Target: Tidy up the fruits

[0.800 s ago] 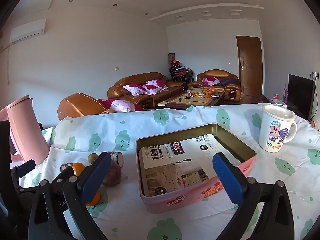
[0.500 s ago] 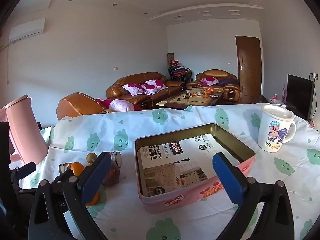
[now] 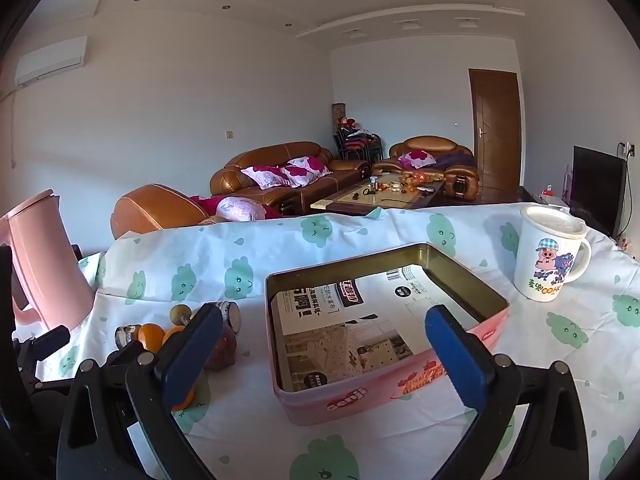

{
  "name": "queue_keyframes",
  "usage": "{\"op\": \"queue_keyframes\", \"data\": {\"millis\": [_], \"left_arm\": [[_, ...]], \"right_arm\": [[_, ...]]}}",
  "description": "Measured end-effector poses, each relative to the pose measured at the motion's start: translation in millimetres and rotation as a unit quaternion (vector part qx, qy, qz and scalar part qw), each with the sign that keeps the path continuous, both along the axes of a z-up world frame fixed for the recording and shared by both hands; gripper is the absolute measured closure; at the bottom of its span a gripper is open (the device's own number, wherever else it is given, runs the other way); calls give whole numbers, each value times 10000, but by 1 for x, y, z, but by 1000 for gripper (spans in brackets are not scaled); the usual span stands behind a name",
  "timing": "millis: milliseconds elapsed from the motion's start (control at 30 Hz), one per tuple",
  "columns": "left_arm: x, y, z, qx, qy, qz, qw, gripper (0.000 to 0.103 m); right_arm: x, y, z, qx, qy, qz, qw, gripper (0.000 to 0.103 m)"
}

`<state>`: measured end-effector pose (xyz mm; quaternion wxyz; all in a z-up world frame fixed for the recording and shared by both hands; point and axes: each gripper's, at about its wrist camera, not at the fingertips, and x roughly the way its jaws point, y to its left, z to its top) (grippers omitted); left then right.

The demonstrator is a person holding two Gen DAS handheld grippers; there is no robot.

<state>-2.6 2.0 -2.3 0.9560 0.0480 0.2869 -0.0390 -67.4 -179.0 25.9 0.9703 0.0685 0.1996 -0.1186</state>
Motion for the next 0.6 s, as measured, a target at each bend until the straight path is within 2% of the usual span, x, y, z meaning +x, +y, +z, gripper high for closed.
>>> {"op": "queue_keyframes", "data": {"millis": [400, 600], "left_arm": [[1, -2, -1, -10, 55, -42, 10000, 0], [1, -2, -2, 2, 41, -55, 10000, 0]], "right_arm": [[1, 3, -10, 60, 50, -136, 9999, 1], [1, -4, -2, 57, 74, -111, 9999, 1]]}}
